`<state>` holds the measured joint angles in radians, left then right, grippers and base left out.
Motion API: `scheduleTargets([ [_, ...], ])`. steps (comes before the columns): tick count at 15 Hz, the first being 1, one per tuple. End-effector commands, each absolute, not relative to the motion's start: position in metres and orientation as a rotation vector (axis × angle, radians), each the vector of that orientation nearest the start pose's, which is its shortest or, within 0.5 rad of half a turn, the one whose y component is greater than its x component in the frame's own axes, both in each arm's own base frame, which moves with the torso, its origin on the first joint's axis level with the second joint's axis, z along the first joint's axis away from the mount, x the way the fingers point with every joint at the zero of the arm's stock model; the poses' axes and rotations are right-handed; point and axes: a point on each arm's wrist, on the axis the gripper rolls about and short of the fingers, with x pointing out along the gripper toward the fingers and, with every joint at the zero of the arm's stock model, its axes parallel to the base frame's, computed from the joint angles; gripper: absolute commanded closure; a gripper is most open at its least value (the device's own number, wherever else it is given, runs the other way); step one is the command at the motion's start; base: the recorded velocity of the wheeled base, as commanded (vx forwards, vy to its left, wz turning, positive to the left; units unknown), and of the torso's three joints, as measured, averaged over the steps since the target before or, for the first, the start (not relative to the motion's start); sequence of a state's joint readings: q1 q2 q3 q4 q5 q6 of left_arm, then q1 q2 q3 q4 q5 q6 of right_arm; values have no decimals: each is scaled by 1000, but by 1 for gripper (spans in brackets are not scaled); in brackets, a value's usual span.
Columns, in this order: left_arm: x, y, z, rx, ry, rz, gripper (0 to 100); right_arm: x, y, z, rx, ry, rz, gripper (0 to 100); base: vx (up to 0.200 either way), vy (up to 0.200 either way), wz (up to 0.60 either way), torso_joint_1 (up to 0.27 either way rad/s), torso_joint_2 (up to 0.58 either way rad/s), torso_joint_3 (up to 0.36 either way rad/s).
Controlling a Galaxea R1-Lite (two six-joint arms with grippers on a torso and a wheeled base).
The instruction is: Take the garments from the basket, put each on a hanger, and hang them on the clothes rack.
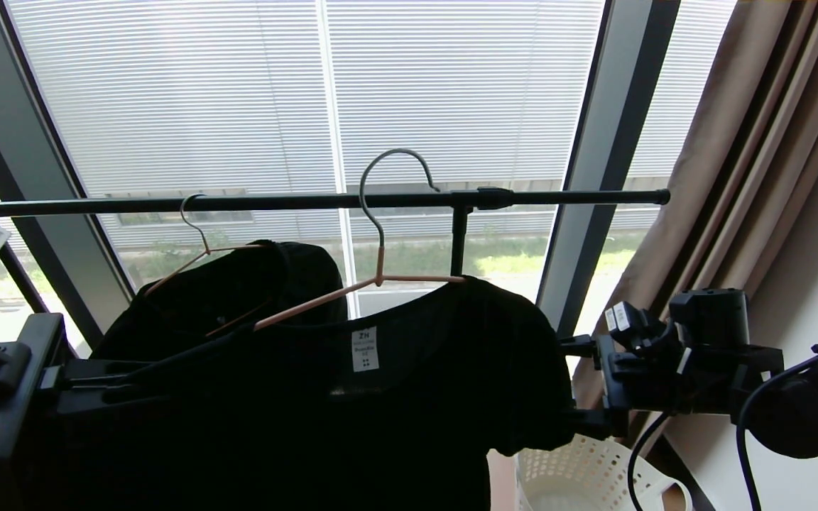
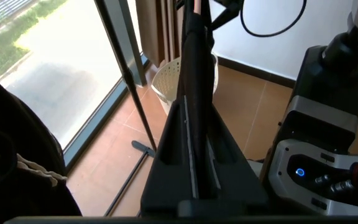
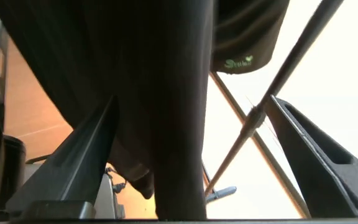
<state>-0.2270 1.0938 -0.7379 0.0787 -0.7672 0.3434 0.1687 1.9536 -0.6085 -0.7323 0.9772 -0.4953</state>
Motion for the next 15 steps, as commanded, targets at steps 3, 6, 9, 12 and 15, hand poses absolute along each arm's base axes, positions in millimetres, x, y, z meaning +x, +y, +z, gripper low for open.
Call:
scheduleTargets([
  [3,133,-47,234,184,273,-1039,100,297,70,64,-187,330,1191,100,0,0,0,0,0,0],
  [6,133,-47,233,184,276,-1040,100,302,69,66,-207,330,1154,100,0,0,0,0,0,0],
  [9,133,-45,233,181,277,-1027,100,308,62,71,-233,320,1080,100,0,0,0,0,0,0],
  [12,132,-44,231,179,281,-1020,100,313,53,73,-231,314,1049,100,0,0,0,0,0,0],
  [15,128,-39,232,176,271,-988,100,313,50,72,-228,317,1040,100,0,0,0,0,0,0],
])
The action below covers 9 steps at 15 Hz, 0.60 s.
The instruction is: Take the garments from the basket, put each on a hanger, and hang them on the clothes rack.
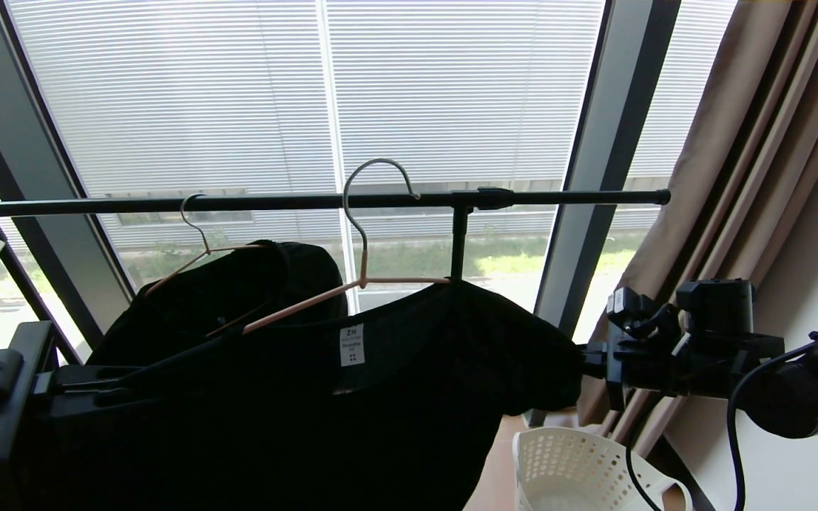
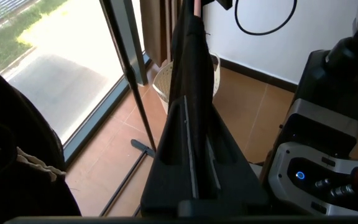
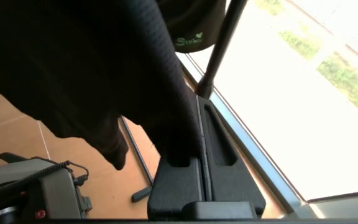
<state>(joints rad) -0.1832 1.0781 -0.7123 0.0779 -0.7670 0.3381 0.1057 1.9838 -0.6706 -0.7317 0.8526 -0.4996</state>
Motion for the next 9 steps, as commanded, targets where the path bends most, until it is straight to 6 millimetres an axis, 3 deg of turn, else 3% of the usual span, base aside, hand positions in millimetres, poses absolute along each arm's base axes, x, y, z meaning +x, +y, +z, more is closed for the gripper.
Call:
scheduleTargets([
  [1,128,-37,230,172,277,-978,100,313,50,73,-229,316,1040,100,0,0,0,0,0,0],
  [6,125,-34,229,169,278,-955,100,308,56,72,-228,320,1061,100,0,0,0,0,0,0],
  [7,125,-33,227,165,284,-950,100,307,58,73,-233,316,1069,0,0,0,0,0,0,0],
  [9,124,-33,225,144,299,-946,100,303,62,77,-237,305,1079,0,0,0,0,0,0,0],
])
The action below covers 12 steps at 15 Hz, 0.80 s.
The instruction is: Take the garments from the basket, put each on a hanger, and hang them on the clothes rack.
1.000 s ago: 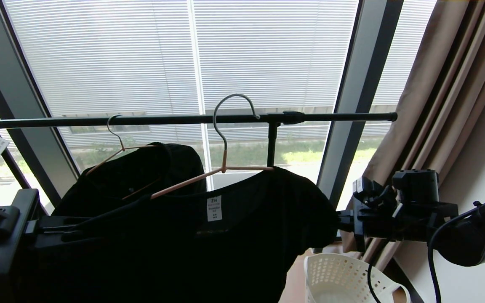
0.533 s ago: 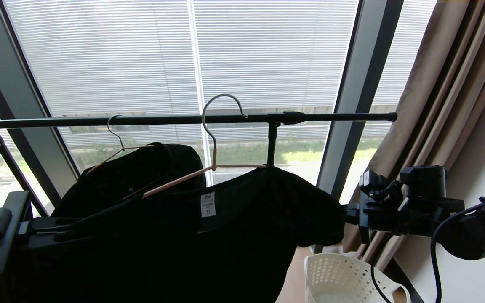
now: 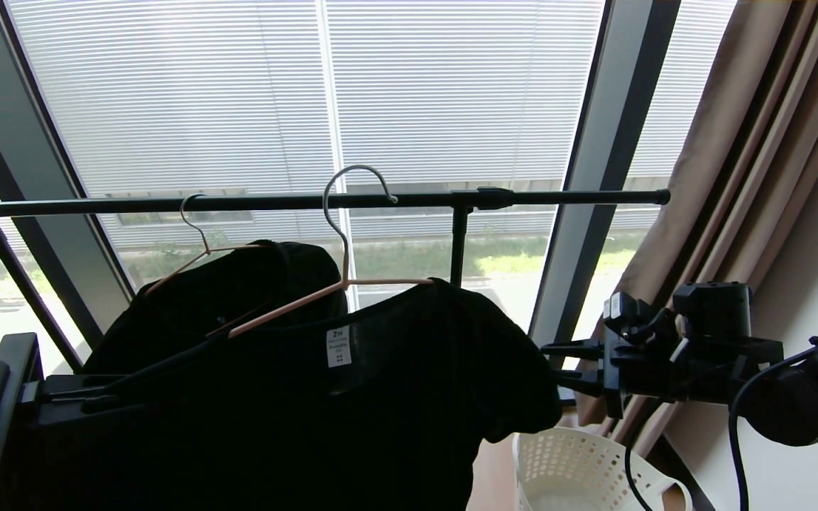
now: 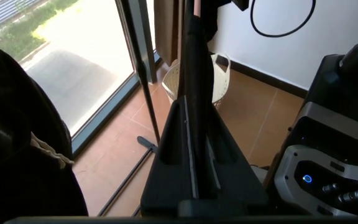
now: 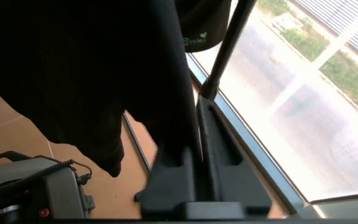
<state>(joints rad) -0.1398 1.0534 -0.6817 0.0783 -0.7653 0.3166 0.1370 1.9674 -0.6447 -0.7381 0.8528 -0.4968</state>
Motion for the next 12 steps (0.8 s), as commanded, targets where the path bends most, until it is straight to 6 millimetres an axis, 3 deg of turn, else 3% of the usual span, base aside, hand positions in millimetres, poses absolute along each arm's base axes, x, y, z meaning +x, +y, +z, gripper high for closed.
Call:
scheduleTargets([
  [1,123,-32,225,143,299,-941,100,302,62,80,-241,296,1079,0,0,0,0,0,0,0],
  [4,120,-25,221,132,306,-887,100,300,68,93,-268,280,1029,0,0,0,0,0,0,0],
  [12,120,-12,210,96,345,-777,100,273,102,139,-118,272,982,0,0,0,0,0,0,0],
])
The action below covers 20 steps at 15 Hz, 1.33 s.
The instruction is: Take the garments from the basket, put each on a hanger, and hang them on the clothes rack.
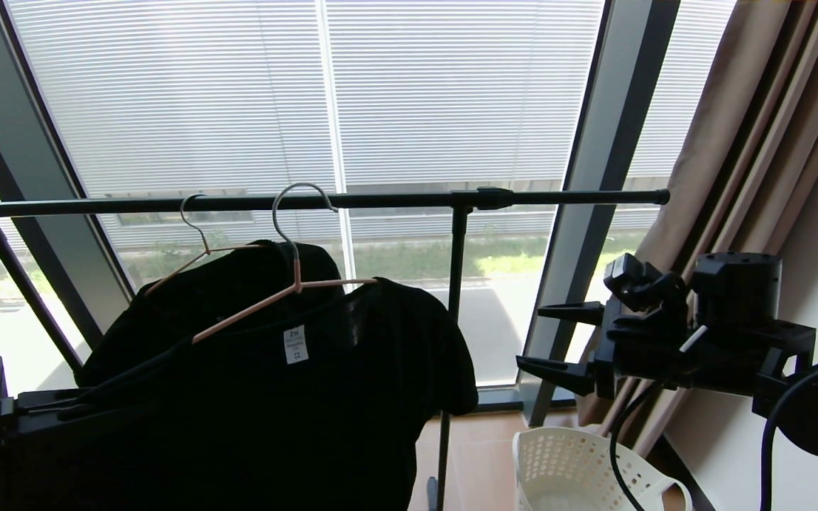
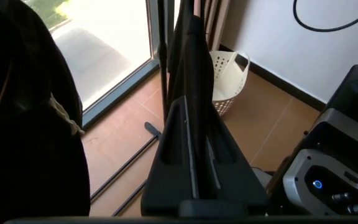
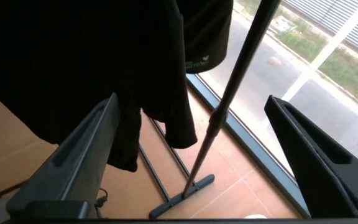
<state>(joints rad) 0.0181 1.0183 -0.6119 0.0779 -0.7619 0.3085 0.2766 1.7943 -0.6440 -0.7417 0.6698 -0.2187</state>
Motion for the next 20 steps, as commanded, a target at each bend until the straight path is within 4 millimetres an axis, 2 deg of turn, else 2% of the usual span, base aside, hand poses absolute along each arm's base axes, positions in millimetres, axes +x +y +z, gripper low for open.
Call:
scheduleTargets([
  [1,121,-11,211,91,348,-770,100,272,106,141,-108,277,971,0,0,0,0,0,0,0],
  [3,129,-6,208,74,369,-727,100,267,114,150,-86,268,935,0,0,0,0,0,0,0],
  [7,145,1,200,75,400,-634,100,268,118,153,-95,258,909,0,0,0,0,0,0,0],
  [9,160,2,195,76,424,-609,100,268,118,153,-99,261,885,0,0,0,0,0,0,0],
  [10,160,2,195,77,422,-609,100,268,118,153,-100,261,883,0,0,0,0,0,0,0],
  [11,173,-1,191,78,436,-607,100,269,118,152,-100,262,882,0,0,0,0,0,0,0],
  [15,198,-20,184,70,444,-583,100,270,118,152,-100,262,880,0,0,0,0,0,0,0],
  [17,203,-23,183,58,441,-579,100,271,119,151,-100,267,879,0,0,0,0,0,0,0],
  [20,228,-27,167,42,450,-584,100,274,120,147,-99,278,879,0,0,0,0,0,0,0],
])
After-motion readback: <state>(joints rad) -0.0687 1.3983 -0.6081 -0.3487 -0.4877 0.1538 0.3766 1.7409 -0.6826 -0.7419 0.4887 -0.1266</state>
